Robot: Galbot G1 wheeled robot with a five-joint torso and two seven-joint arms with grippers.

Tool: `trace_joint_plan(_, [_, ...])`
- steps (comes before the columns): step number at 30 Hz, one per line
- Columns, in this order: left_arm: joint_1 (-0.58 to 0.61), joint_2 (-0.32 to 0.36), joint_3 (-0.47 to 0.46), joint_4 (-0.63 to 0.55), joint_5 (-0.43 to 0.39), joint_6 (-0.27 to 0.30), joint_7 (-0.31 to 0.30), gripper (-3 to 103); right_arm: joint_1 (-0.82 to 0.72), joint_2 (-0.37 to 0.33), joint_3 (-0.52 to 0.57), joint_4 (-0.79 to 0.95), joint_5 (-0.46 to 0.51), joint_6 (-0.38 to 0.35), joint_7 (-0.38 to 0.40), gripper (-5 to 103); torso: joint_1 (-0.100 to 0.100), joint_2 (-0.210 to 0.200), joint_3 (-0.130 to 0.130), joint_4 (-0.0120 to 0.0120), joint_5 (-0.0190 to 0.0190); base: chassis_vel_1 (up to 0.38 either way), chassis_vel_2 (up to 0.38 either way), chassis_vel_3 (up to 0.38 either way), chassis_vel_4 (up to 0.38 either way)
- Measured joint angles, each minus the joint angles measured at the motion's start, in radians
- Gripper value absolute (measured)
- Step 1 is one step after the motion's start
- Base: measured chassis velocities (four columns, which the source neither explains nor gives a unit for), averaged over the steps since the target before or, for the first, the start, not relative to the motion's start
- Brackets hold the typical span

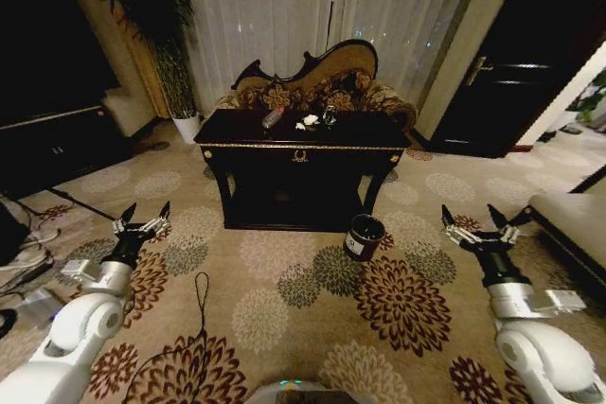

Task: Move to the front of the table and place the trash on the table into the trash bin.

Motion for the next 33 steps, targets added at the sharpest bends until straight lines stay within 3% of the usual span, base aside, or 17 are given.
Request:
trace_joint_plan(18, [0.004,-0.005,0.001,-0.006,-0.006,0.0,0.002,94,-0.014,0.007,0.002,0.015,-0.001,-0.002,-0.006,100,0.0,0.0,0.0,0.0,0.0003,-0.093,0.091,0.099,-0.098])
trace_joint_plan(33, [0.0,-0.002,0.004,-0.017,-0.007,0.005,0.0,101,-0.01,0.004,-0.004,0.026,0.001,-0.011,-0.008,100,-0.001,0.0,0.0,0.0001,0.0003,-0.12,0.131,0.124,-0.133])
